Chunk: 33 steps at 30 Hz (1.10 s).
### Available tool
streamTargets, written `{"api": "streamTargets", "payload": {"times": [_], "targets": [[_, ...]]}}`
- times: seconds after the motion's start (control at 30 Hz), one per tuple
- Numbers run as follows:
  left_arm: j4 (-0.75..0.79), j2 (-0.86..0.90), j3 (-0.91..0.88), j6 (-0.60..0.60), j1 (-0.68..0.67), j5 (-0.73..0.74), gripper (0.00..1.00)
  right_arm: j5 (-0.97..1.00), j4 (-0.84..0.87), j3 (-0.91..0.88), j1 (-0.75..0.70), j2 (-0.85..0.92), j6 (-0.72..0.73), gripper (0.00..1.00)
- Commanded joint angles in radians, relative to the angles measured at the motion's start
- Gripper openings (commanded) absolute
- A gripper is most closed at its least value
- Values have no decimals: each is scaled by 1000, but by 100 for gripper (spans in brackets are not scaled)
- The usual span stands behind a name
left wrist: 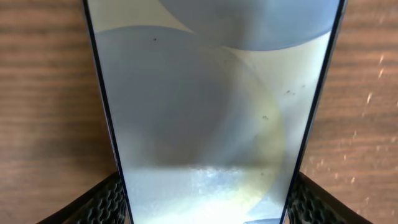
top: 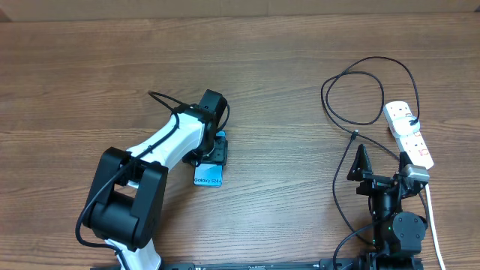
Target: Plug charger to phone and switch on socket
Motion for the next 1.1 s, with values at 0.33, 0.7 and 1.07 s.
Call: {"api": "streamTargets", "payload": {"times": [0.33,0.7,1.07], "targets": [[-167,15,285,-7,-6,122,54,1,3,-10,-2,-10,-4,100],[-253,15,444,-119,-6,473,53,1,3,-10,-2,-10,-4,100],[-336,15,444,-113,42,661,45,1,3,-10,-2,-10,-4,100]]}}
